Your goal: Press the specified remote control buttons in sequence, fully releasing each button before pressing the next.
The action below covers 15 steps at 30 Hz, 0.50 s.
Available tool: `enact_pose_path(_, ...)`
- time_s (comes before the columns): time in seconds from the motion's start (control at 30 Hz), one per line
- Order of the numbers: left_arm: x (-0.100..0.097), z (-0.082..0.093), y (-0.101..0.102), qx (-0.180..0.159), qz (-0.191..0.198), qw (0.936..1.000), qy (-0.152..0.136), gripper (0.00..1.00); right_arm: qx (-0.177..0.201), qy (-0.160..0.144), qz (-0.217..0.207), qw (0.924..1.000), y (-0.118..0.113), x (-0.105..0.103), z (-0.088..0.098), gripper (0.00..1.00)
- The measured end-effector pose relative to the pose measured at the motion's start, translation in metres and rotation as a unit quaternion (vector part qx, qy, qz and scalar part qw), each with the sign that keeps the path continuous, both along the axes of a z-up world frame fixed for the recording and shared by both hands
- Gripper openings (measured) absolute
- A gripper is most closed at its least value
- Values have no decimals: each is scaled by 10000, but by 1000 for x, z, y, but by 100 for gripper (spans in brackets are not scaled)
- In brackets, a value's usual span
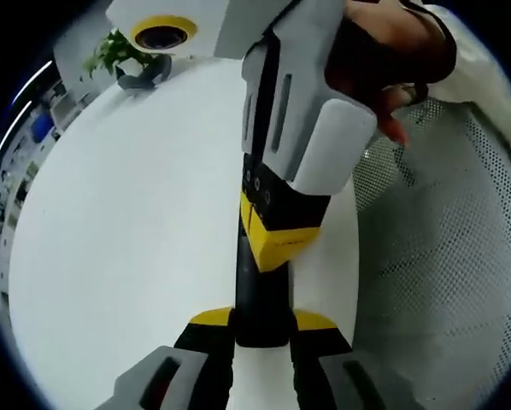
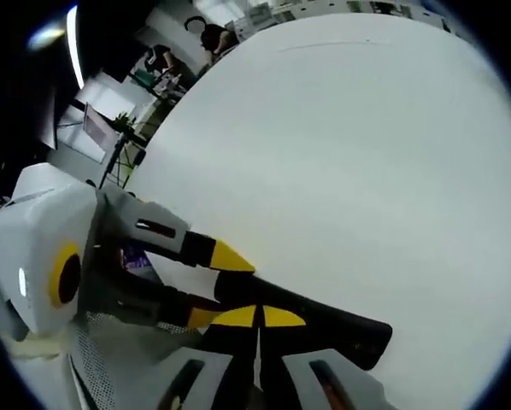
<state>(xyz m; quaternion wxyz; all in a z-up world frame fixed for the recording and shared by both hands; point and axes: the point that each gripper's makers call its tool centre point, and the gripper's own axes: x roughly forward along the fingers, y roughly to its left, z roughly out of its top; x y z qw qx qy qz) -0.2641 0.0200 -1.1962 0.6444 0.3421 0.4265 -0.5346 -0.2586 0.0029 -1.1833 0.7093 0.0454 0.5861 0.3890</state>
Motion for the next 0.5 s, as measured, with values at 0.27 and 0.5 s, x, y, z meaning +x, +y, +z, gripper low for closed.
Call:
enact_pose_path(0.27, 0, 0, 0, -2, -23, 10000, -17, 23, -85, -117, 34, 9999, -1, 1, -2, 0)
enact_pose_path(0.5, 0, 0, 0, 94, -149, 9998, -30, 23, -90, -180, -54, 9998, 0, 2, -1, 0)
